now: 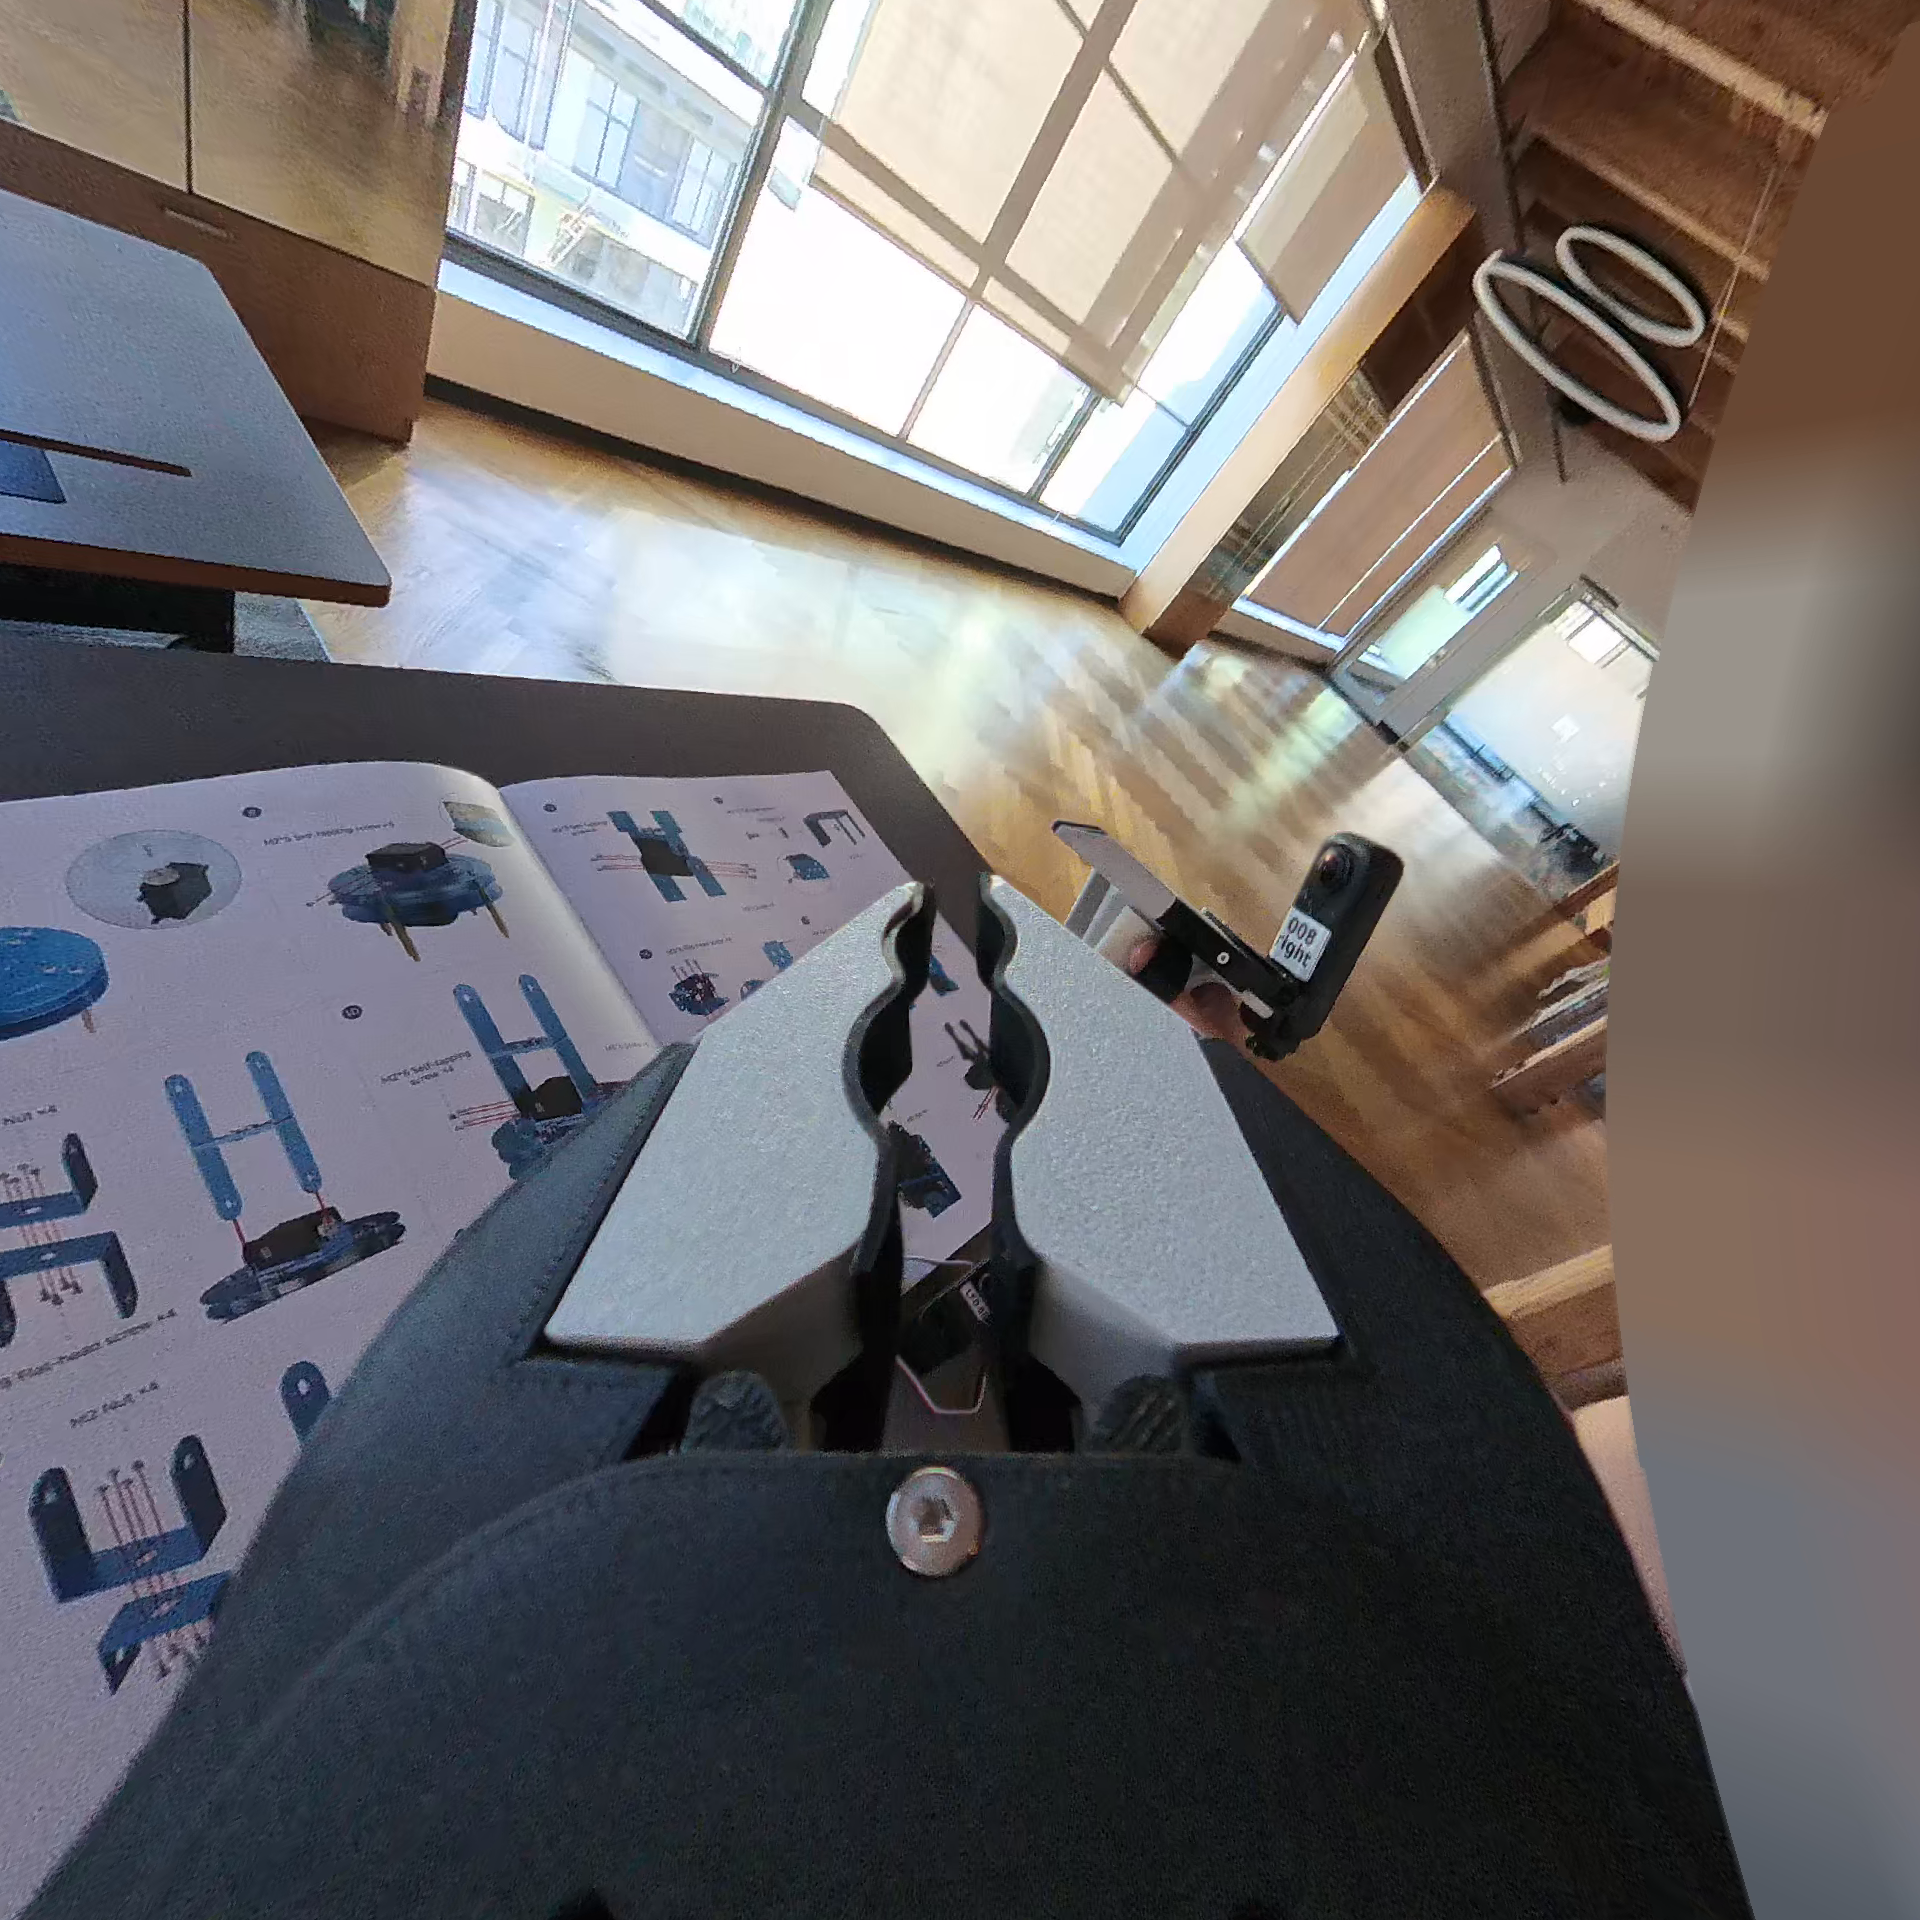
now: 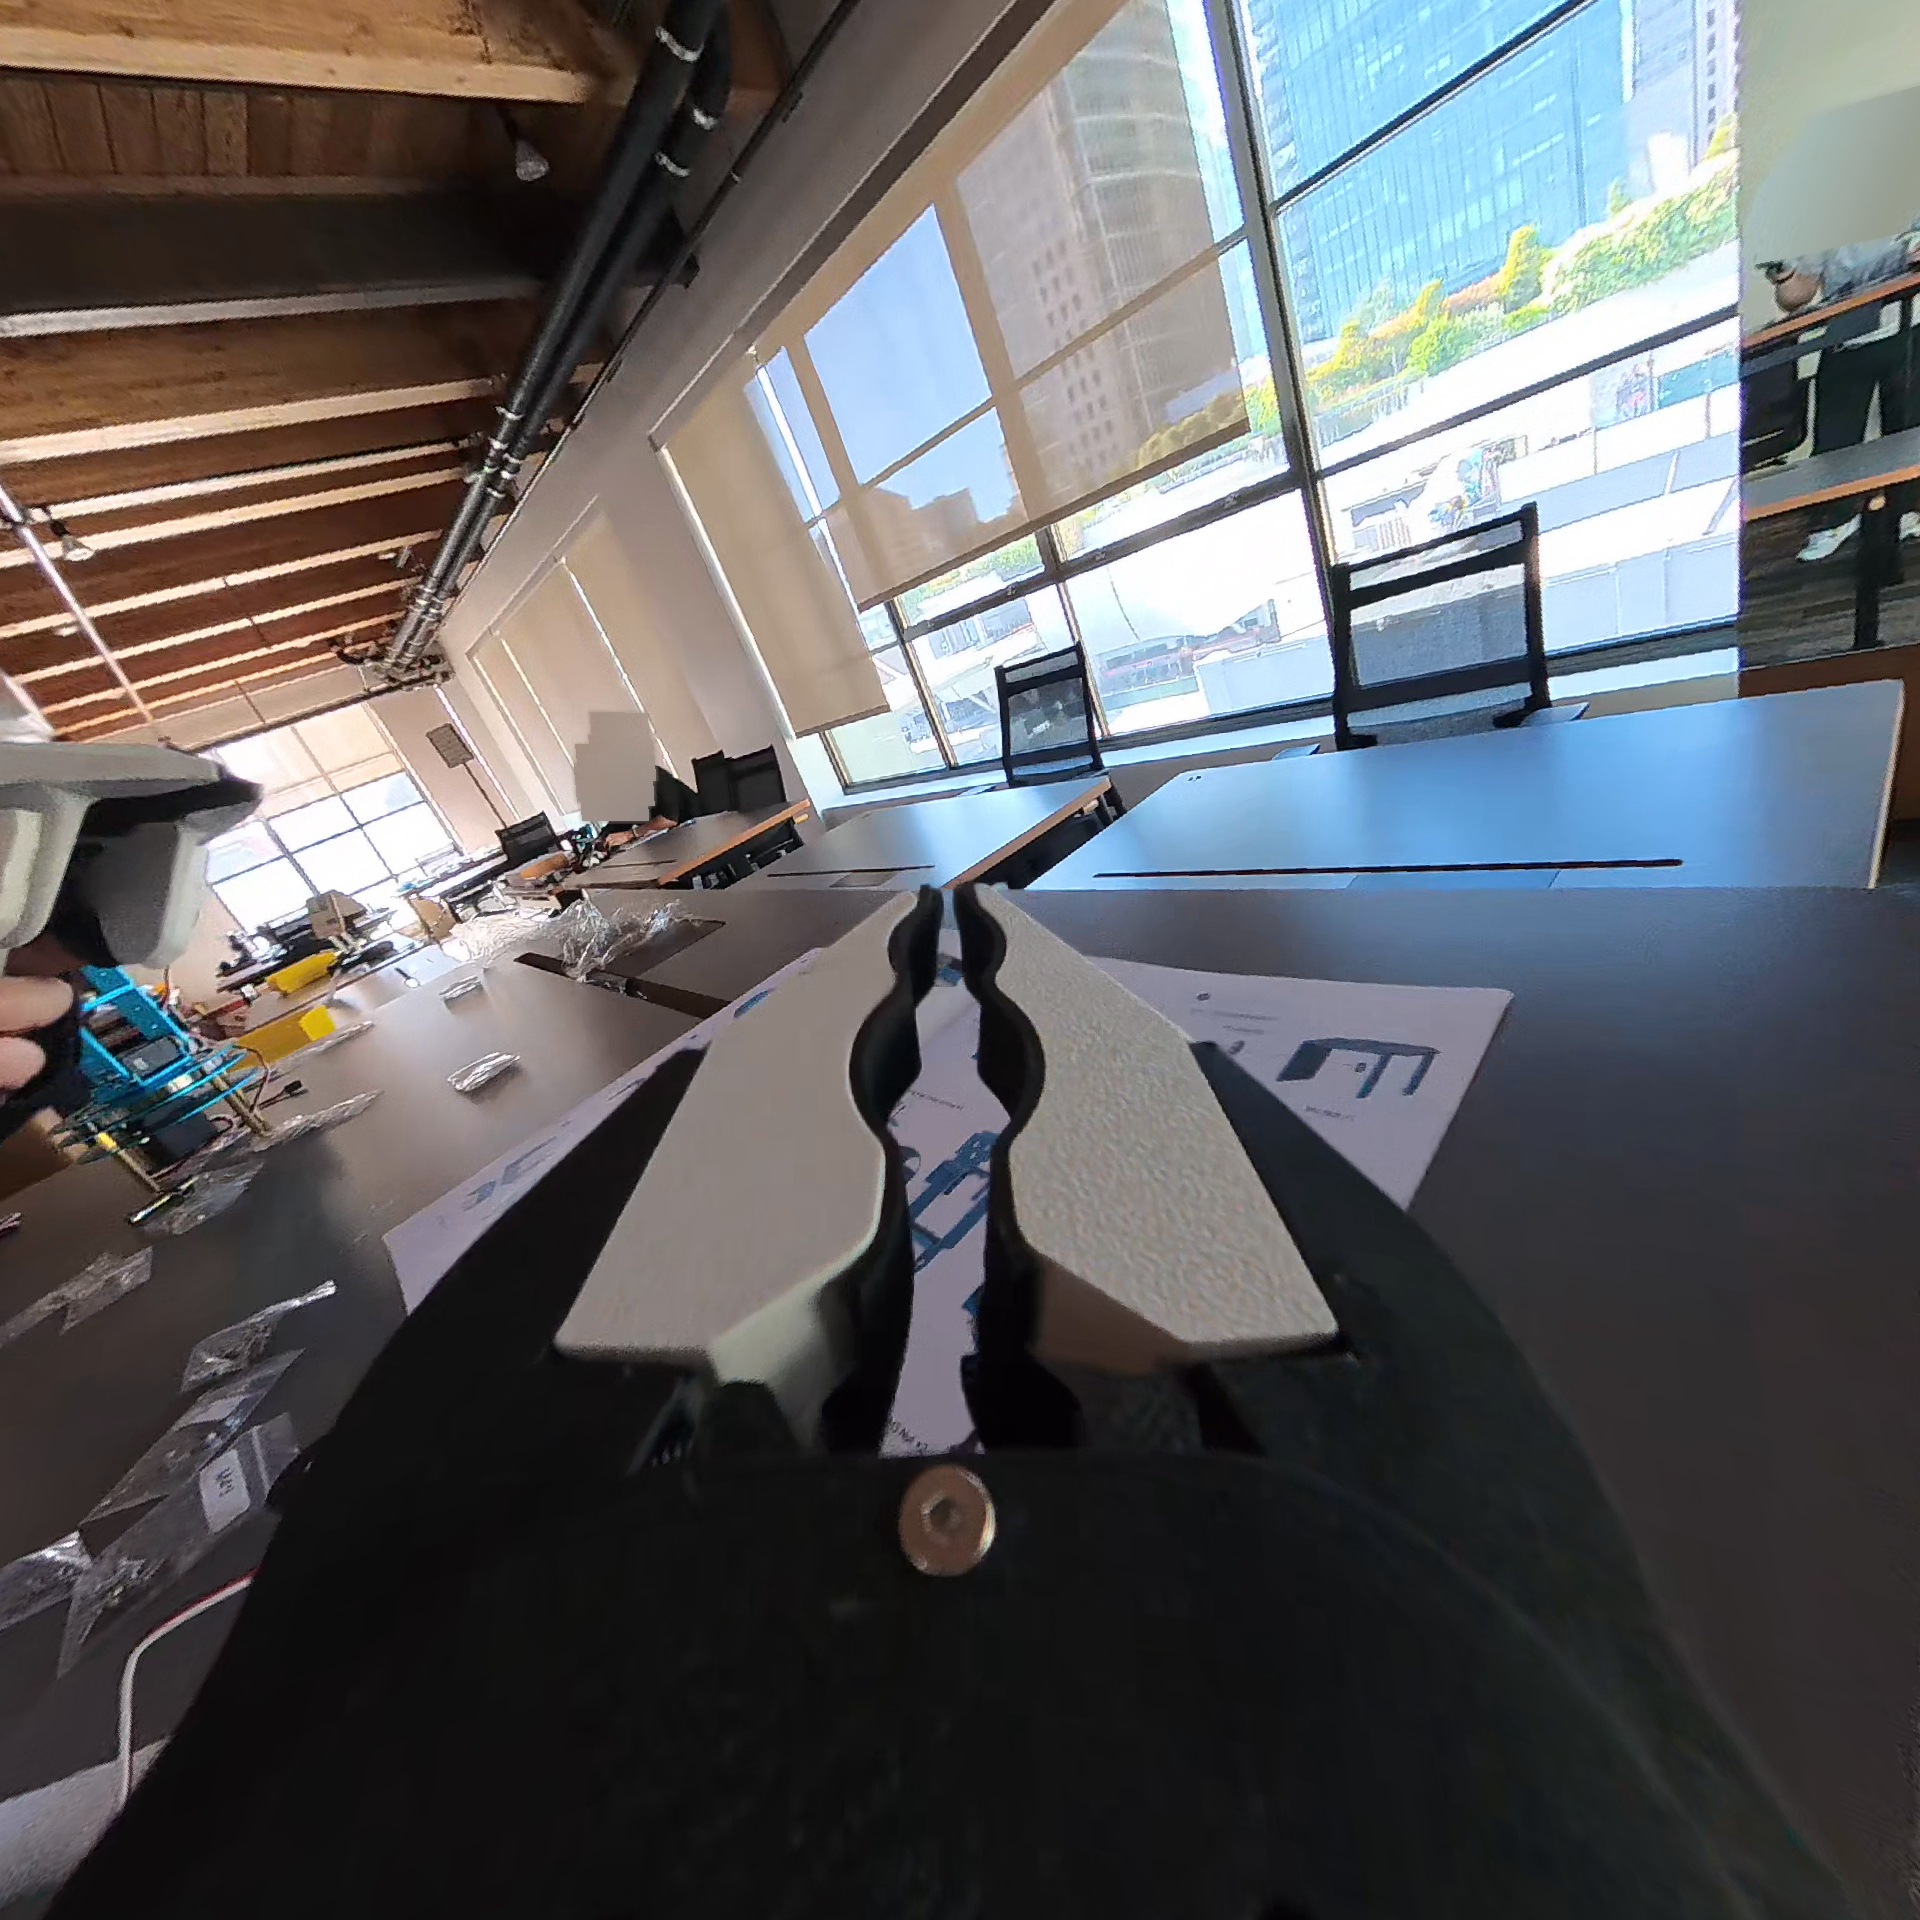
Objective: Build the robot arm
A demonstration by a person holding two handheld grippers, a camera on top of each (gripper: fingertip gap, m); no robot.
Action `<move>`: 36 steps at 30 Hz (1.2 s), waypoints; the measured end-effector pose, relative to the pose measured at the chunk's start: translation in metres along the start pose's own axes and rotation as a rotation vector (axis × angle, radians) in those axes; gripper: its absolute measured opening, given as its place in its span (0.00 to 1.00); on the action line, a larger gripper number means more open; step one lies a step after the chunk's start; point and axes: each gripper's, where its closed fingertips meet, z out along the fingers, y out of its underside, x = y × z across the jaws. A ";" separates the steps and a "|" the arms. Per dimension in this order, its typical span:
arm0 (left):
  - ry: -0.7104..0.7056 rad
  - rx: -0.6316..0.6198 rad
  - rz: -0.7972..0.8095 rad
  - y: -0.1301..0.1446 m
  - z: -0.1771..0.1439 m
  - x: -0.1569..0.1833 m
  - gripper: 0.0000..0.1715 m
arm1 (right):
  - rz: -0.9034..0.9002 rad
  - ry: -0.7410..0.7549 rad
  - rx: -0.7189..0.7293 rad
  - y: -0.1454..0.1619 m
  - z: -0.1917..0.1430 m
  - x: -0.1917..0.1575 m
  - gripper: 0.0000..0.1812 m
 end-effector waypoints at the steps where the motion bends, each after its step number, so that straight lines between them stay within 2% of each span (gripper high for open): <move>1: -0.012 -0.012 0.013 0.001 0.000 0.001 0.03 | -0.002 -0.009 -0.009 0.002 0.001 -0.002 0.01; 10: -0.089 -0.055 0.063 0.003 -0.004 0.003 0.04 | 0.011 -0.026 -0.030 0.012 0.007 -0.010 0.00; 16: -0.211 -0.115 0.102 0.009 -0.010 -0.014 0.04 | -0.051 -0.013 -0.071 0.020 0.011 -0.015 0.00; 22: -0.200 -0.143 0.113 0.014 -0.004 -0.012 0.04 | -0.117 0.012 -0.110 0.027 0.013 -0.016 0.00; 36: -0.177 -0.092 0.109 0.005 -0.004 -0.004 0.03 | -0.071 0.055 -0.053 0.016 0.006 -0.004 0.00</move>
